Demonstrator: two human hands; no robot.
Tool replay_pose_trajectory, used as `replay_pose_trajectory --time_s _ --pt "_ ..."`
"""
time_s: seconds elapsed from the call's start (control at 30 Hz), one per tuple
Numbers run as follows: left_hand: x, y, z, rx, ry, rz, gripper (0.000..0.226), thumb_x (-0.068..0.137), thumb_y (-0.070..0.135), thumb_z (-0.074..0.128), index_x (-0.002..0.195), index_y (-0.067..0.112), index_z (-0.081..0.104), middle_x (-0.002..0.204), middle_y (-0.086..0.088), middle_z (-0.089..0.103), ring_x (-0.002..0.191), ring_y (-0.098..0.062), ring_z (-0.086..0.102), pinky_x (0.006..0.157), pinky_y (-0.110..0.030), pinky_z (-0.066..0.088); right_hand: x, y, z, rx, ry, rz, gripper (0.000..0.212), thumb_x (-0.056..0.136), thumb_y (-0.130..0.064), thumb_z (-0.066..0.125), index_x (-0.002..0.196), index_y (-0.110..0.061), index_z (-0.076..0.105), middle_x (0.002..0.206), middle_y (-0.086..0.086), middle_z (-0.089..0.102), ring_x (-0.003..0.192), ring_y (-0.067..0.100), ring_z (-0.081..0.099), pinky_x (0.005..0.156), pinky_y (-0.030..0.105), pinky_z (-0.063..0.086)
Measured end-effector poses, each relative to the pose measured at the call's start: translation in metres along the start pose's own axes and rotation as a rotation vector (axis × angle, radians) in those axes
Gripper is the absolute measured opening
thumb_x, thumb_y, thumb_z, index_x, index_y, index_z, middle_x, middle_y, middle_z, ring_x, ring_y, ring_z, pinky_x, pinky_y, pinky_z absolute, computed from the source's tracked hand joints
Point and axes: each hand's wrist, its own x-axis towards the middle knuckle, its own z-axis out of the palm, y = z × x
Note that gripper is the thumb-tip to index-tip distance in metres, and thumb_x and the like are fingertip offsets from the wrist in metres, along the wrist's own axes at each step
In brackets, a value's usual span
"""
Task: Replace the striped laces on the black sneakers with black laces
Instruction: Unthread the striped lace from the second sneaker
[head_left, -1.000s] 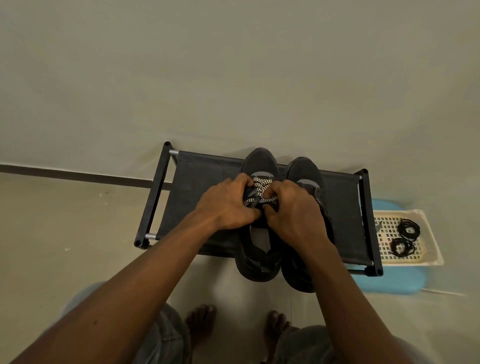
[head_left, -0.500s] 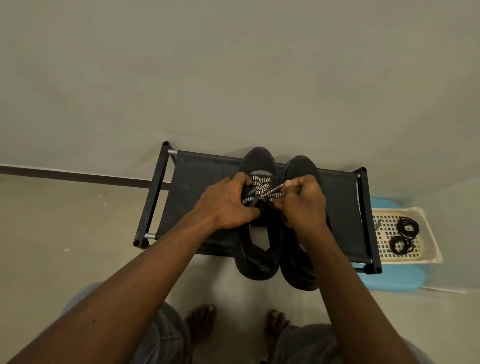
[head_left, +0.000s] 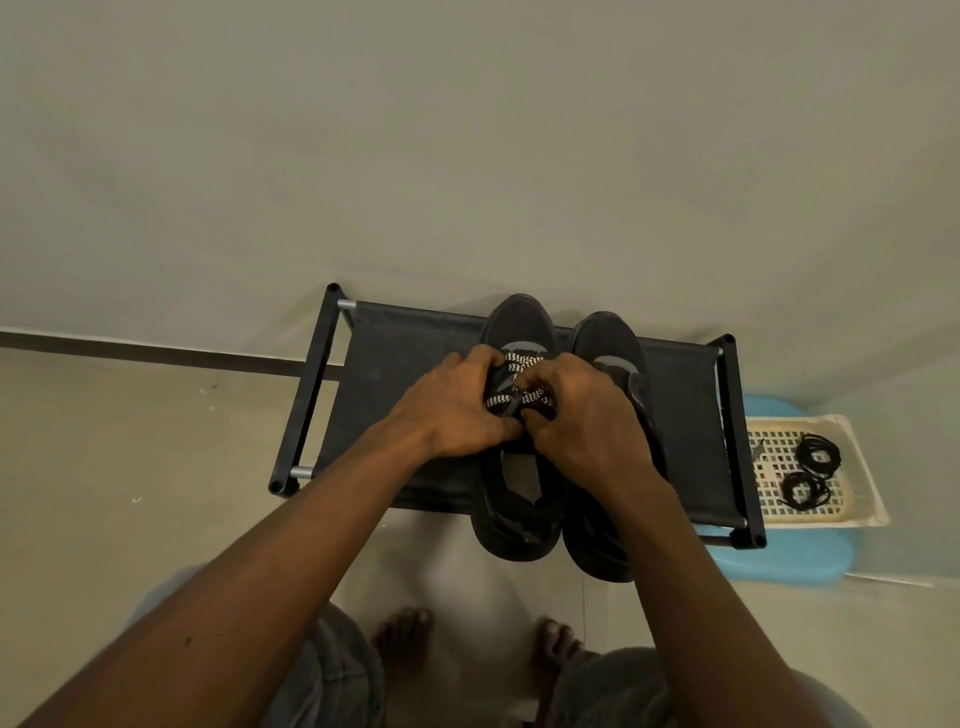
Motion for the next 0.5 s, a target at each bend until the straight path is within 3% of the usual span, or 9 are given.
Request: replay_pose_trajectory --time_s 0.27,0.37,0.5 --pt "0.0010 -0.0020 0.0002 0.012 0.001 0.016 0.092 0.073 0.057 0.081 0.150 0.032 0.035 0.131 -0.003 0.051 0.115 -0.025 0.057 0.101 -0.046 0.052 0.0005 -0.0031 0.0052 -0.162 0.088 -0.009 0.021 0.096 -0.024 0.066 0.114 -0.013 0.066 0.110 0.005 0.063 0.094 0.023 0.062 0.075 0.026 0.043" --pt "0.0003 -0.0016 0.0009 0.010 0.007 0.018 0.093 0.073 0.056 0.080 0.150 0.031 0.035 0.131 -0.003 0.051 0.115 -0.026 0.058 0.100 -0.045 0.052 0.0008 -0.0040 0.0069 -0.071 0.095 0.018 0.011 0.096 -0.019 0.063 0.104 -0.012 0.065 0.102 0.006 0.065 0.088 0.022 0.063 0.075 0.031 0.051" --pt "0.0012 -0.0019 0.0010 0.022 0.024 0.029 0.094 0.075 0.055 0.082 0.151 0.029 0.035 0.134 -0.004 0.052 0.119 -0.025 0.056 0.102 -0.043 0.050 0.0027 -0.0022 0.0049 0.120 0.090 0.136 0.008 0.099 -0.018 0.059 0.099 -0.011 0.064 0.099 0.005 0.066 0.089 0.021 0.061 0.075 0.030 0.048"
